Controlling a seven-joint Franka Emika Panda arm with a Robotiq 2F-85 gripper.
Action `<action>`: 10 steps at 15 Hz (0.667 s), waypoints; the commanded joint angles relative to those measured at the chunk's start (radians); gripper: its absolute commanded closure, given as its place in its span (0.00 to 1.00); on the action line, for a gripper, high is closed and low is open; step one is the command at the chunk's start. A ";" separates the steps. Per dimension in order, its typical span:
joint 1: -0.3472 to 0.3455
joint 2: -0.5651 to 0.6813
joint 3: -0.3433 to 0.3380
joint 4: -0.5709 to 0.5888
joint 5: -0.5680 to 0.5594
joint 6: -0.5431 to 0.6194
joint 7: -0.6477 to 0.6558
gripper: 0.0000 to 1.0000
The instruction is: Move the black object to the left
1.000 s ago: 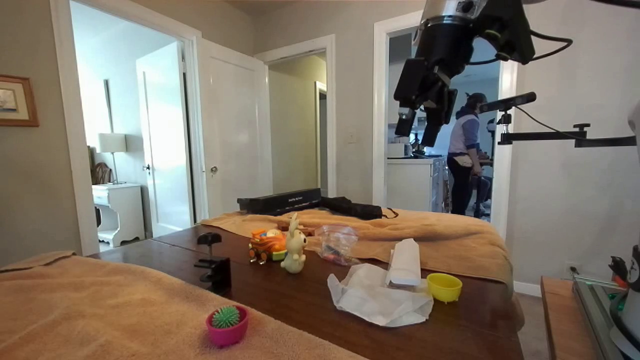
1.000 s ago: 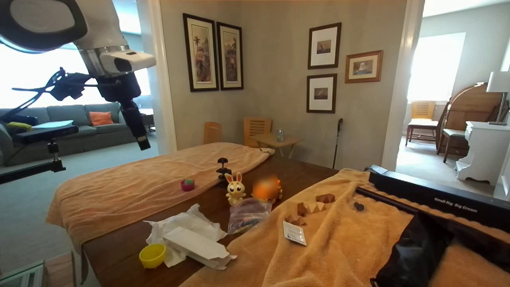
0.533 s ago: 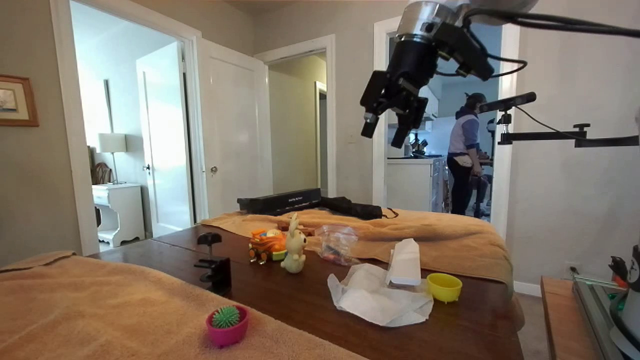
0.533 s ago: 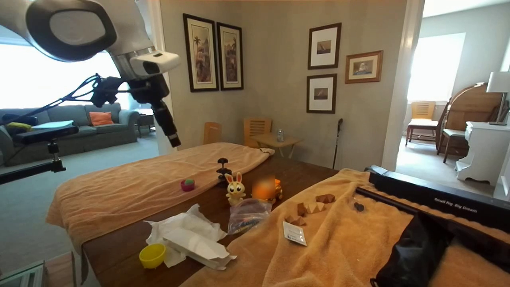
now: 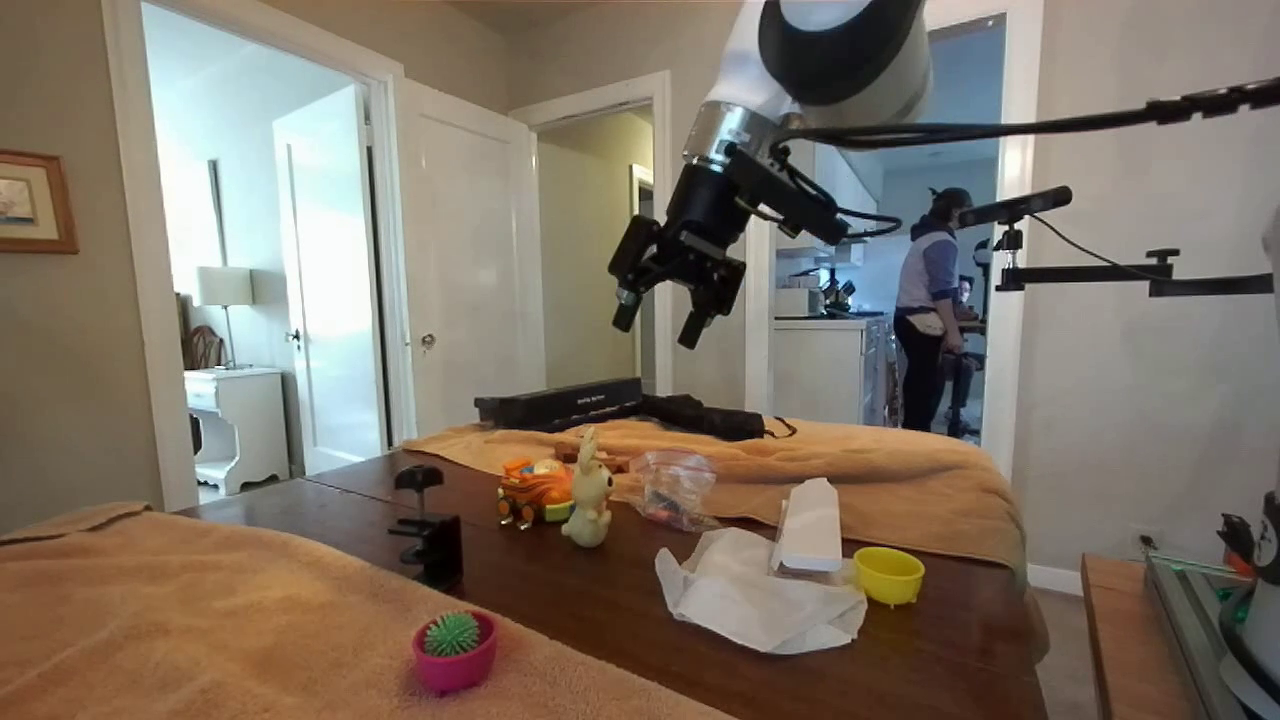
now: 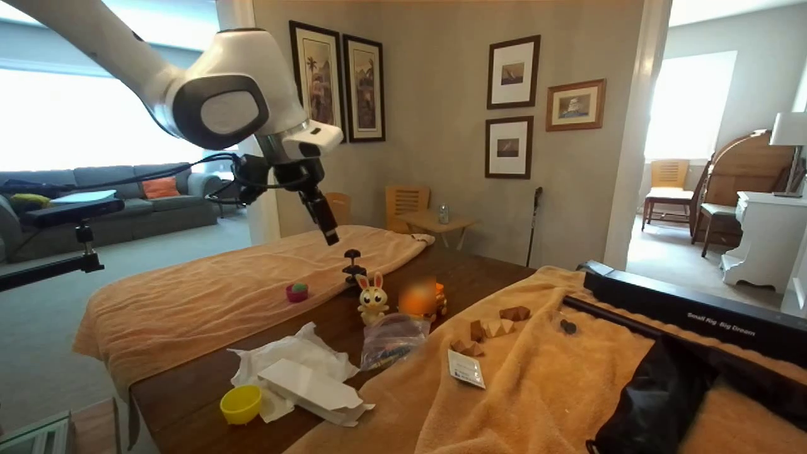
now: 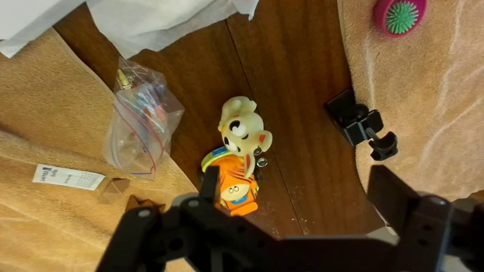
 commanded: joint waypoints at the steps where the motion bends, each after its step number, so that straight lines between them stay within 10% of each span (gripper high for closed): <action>1: 0.010 0.022 -0.007 0.017 -0.005 0.000 0.002 0.00; 10: 0.150 0.093 -0.136 0.070 0.274 -0.009 -0.331 0.00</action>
